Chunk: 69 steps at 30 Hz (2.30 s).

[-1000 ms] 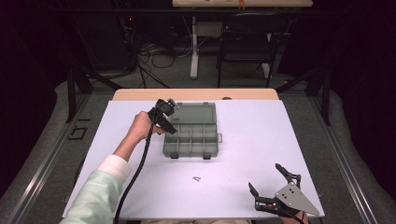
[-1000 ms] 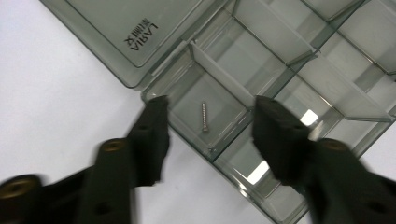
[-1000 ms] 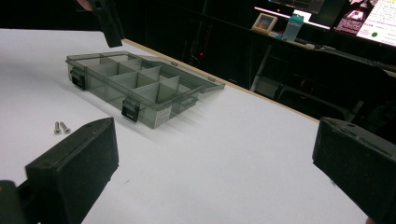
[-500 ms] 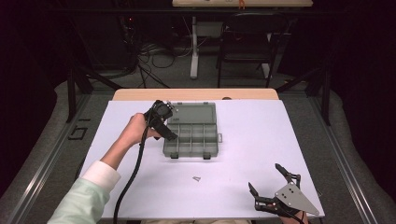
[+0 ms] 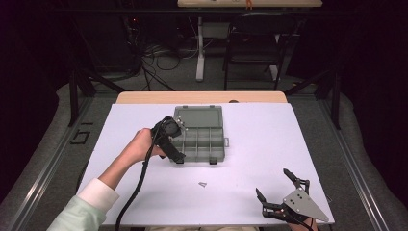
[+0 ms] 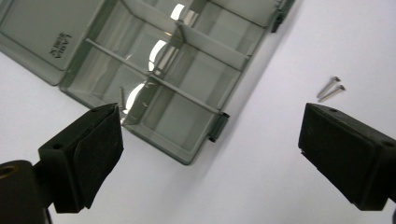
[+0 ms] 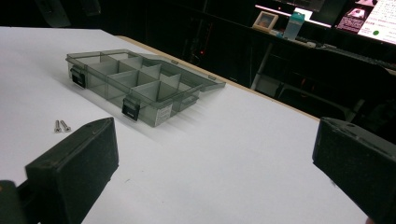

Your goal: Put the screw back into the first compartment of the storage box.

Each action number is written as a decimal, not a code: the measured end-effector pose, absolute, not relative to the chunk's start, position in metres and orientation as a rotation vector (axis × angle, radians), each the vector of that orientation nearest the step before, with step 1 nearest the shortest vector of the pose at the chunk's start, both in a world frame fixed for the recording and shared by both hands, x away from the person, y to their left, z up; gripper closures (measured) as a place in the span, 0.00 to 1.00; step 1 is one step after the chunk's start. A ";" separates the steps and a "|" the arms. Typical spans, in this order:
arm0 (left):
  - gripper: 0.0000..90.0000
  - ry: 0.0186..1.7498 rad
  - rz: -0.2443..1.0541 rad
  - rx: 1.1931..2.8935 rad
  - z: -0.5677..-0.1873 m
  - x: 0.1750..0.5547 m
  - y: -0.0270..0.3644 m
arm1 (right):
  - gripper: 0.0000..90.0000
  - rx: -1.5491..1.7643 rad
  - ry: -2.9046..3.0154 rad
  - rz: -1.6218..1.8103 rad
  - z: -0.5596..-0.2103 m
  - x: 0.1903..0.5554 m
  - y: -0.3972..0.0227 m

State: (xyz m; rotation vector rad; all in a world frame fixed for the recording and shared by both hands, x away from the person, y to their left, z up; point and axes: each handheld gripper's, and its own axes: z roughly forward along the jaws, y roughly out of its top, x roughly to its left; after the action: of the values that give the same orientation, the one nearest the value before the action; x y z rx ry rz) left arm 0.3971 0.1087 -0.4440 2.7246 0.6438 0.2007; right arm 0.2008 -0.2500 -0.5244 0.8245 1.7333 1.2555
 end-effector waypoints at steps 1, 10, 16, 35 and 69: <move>0.06 0.633 0.196 2.732 -0.445 0.395 0.108 | 0.00 0.825 1.733 1.255 -0.524 0.201 -0.250; 0.00 0.588 0.179 2.733 -0.457 0.378 0.102 | 0.00 0.824 1.733 1.255 -0.524 0.201 -0.250; 0.00 0.570 0.165 2.725 -0.465 0.371 0.099 | 0.00 0.824 1.733 1.256 -0.524 0.201 -0.250; 0.26 0.457 0.113 2.723 -0.483 0.357 0.074 | 0.00 0.823 1.734 1.258 -0.524 0.201 -0.250; 0.87 0.265 -0.060 2.807 -0.523 0.356 0.037 | 0.00 0.824 1.736 1.258 -0.524 0.201 -0.250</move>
State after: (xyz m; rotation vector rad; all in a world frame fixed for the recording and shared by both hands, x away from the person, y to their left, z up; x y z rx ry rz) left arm 0.3556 0.0374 -0.5227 2.8072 0.2654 -0.0601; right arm 0.2006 -0.2499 -0.5245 0.8237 1.7364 1.2582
